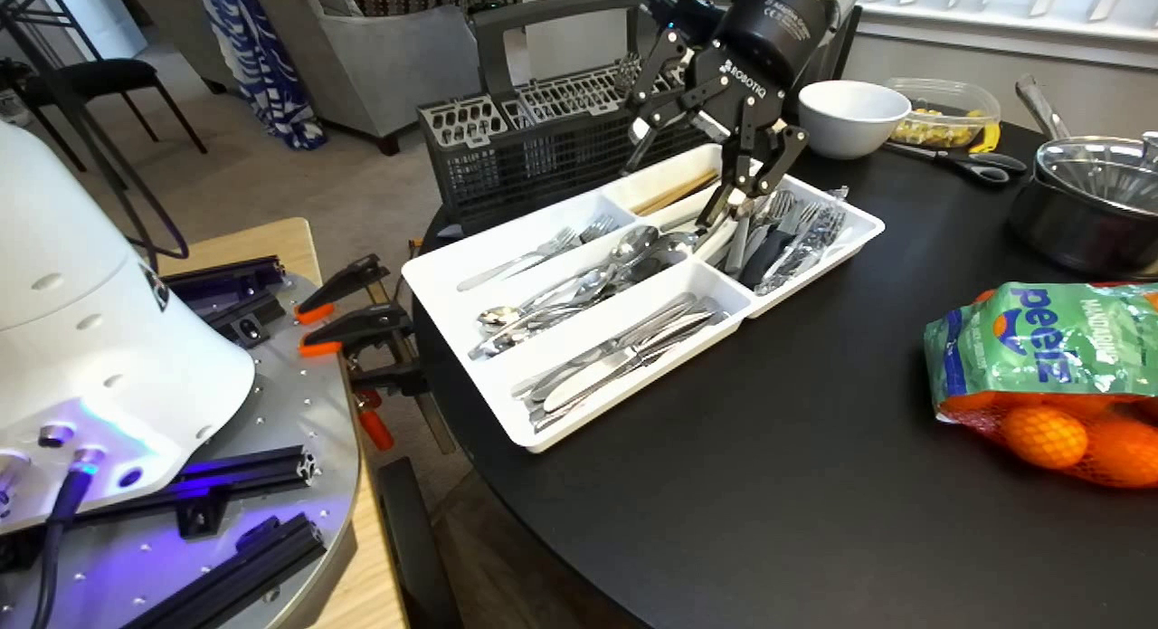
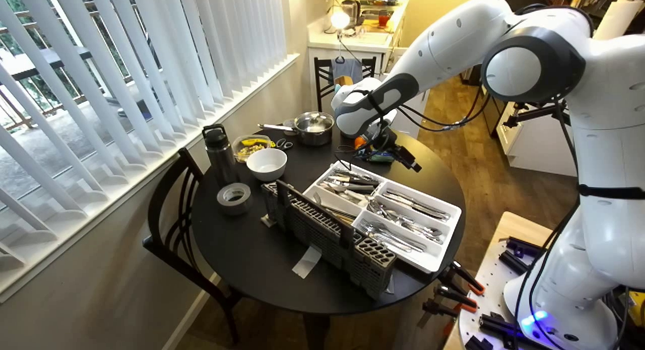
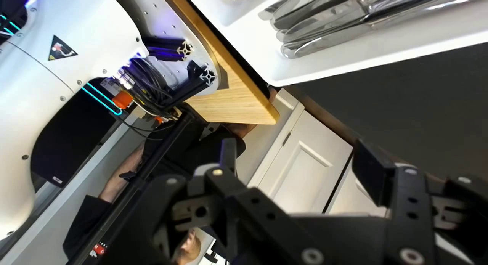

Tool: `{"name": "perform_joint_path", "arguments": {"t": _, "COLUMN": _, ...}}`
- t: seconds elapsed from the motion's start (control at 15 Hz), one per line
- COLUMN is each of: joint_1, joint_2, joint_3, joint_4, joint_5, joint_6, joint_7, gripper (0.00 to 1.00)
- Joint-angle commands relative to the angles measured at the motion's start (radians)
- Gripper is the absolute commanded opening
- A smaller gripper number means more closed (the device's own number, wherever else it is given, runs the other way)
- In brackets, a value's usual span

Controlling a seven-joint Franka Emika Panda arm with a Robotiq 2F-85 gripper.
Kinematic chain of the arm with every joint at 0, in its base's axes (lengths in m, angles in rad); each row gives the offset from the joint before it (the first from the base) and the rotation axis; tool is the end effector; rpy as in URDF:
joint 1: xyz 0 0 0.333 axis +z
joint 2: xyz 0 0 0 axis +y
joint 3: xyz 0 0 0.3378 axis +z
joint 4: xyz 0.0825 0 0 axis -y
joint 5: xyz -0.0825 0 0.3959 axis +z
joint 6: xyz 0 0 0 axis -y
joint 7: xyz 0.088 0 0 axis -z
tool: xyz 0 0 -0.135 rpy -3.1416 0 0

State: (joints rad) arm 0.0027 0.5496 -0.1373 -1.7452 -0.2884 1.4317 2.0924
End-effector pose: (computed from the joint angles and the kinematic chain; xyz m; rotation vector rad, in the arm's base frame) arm 0.5479 -0.1121 0.2330 1.0597 -1.9547 -0.2120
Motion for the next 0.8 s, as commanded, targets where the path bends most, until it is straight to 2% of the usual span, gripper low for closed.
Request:
{"name": "perform_joint_path", "arguments": {"t": 0.0, "joint_1": 0.0, "joint_2": -0.092, "joint_3": 0.01, "joint_4": -0.052, "joint_5": 0.014, "joint_6": 0.057, "joint_7": -0.041, "gripper": 1.0}}
{"name": "perform_joint_path", "arguments": {"t": 0.47, "joint_1": 0.051, "joint_2": -0.405, "joint_3": 0.074, "joint_4": -0.241, "joint_5": 0.0, "joint_6": 0.219, "joint_7": -0.052, "gripper": 1.0}}
{"name": "perform_joint_path", "arguments": {"t": 0.73, "joint_1": 0.073, "joint_2": -0.605, "joint_3": 0.127, "joint_4": -0.436, "joint_5": -0.028, "joint_6": 0.359, "joint_7": -0.058, "gripper": 1.0}}
